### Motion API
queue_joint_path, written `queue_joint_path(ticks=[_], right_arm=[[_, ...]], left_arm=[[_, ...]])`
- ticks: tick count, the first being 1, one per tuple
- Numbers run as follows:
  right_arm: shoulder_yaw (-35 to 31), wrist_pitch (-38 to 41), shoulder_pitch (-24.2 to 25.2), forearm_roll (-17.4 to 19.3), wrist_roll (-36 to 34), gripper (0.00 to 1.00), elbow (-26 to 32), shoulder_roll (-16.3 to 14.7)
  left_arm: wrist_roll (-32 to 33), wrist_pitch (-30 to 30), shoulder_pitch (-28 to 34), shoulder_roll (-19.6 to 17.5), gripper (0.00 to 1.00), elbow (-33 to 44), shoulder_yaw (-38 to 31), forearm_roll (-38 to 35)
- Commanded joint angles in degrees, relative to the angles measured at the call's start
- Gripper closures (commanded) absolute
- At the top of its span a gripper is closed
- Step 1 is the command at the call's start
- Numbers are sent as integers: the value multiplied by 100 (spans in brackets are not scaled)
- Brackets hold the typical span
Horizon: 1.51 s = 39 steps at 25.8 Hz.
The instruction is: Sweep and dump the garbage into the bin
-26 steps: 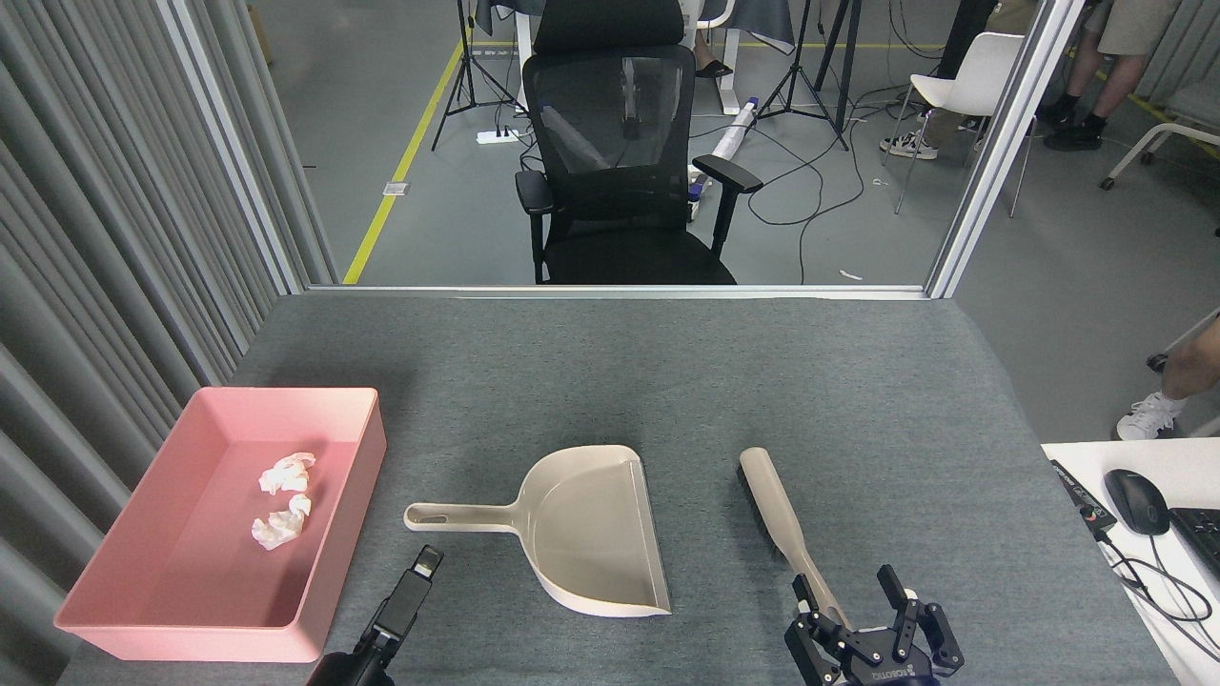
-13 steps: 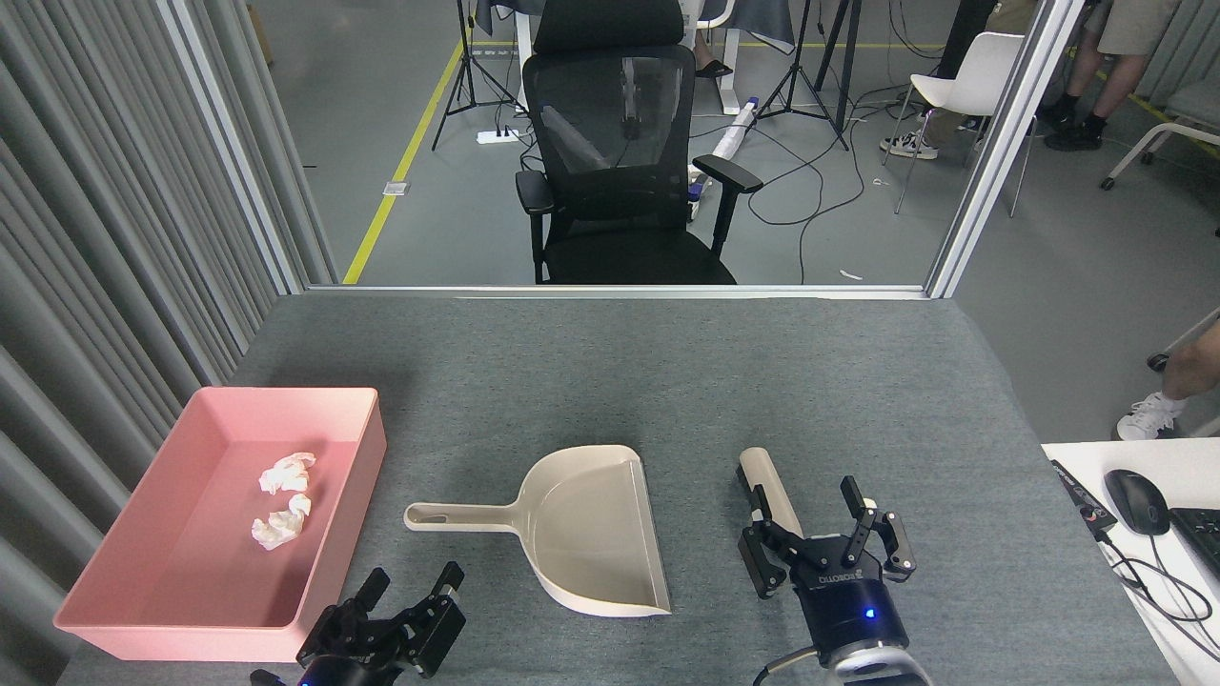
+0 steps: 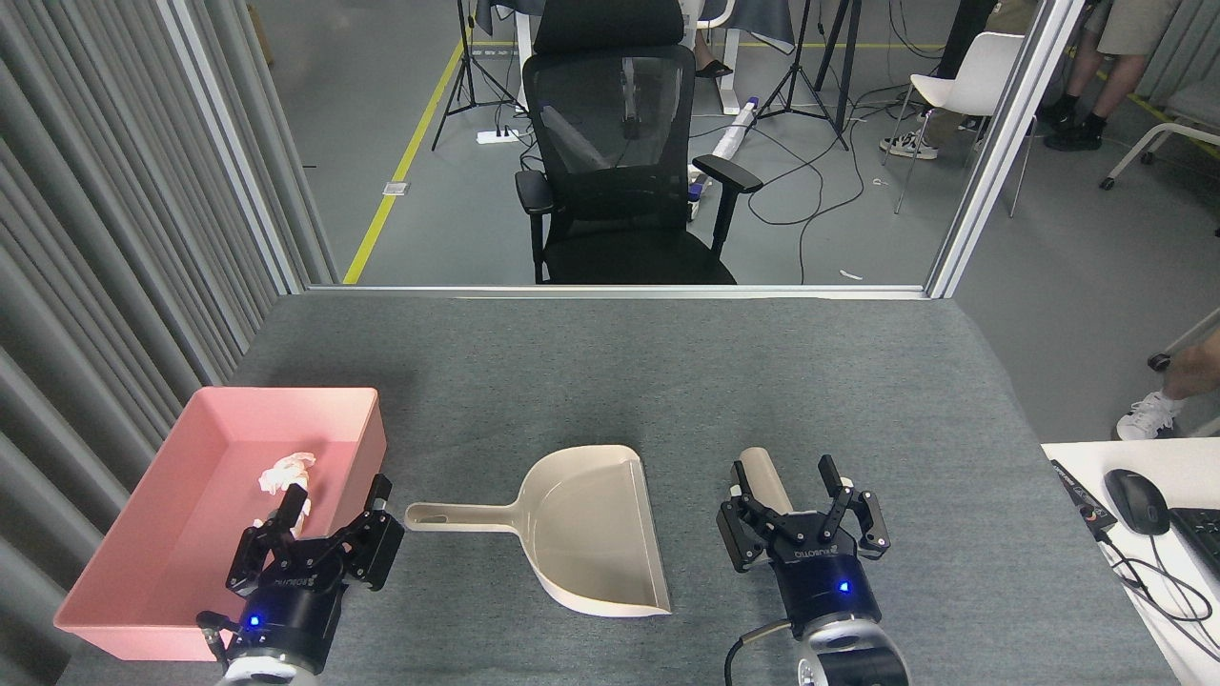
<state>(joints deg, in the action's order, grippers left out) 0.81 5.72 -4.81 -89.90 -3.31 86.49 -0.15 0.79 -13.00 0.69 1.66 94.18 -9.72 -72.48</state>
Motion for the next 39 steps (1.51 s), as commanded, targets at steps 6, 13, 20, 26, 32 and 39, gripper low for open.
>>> queue_joint_path(ticks=[6, 13, 20, 26, 32, 39], right_arm=[[-19, -27, -143, -27, -30, 2, -97, 33], [-89, -194, -99, -71, -30, 2, -246, -2], [-72, -238, 68, -63, -65, 2, -255, -11], [-72, -247, 59, -71, -162, 2, -299, -29], [-72, -238, 50, -71, -170, 2, -413, -46], [-63, -238, 94, -80, -170, 2, -413, -46]], left_arm=[[-449, 157, 186, -492, 1, -243, -74, -1638], [-510, 131, 195, -333, 1, -498, 5, -1523], [-537, 157, 98, -316, 1, -577, 32, -1304], [-537, 166, 63, -316, 1, -568, -21, -1277], [-528, 175, 72, -298, 1, -559, -38, -1277], [-528, 175, 63, -298, 1, -445, -47, -1277]])
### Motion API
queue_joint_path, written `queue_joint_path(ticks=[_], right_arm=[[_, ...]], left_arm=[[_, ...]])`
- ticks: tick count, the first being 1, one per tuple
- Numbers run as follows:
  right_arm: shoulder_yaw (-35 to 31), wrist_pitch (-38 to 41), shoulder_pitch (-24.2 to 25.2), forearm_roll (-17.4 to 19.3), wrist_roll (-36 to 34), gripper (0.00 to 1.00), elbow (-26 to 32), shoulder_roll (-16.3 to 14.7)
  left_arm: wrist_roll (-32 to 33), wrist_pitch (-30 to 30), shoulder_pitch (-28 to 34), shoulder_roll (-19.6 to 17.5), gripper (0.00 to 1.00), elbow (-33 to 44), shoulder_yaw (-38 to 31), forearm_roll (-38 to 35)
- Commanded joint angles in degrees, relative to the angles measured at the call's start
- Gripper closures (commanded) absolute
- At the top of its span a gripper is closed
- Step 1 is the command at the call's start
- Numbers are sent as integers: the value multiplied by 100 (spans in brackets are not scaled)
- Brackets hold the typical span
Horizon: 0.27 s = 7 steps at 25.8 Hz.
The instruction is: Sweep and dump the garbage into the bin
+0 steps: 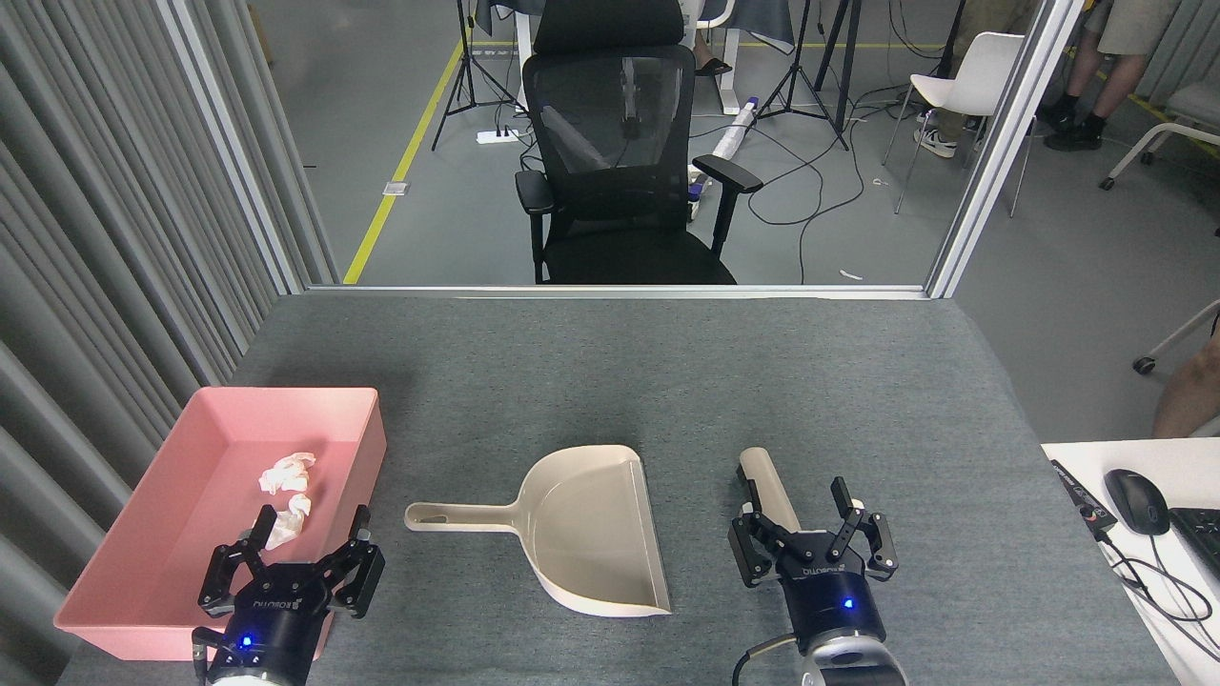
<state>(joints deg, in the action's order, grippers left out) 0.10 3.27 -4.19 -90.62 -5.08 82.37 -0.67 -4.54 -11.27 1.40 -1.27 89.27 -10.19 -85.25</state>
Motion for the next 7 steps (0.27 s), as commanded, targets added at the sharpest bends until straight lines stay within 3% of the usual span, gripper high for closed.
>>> queue_joint_path(ticks=[1, 7], right_arm=[[16, -1, 32, -9, 7, 2, -10, 23], [8, -142, -21, -79, 16, 2, -10, 58]], left_arm=[[6, 2, -17, -13, 1, 46, -1, 0], [6, 2, 9, 4, 1, 55, -1, 0]])
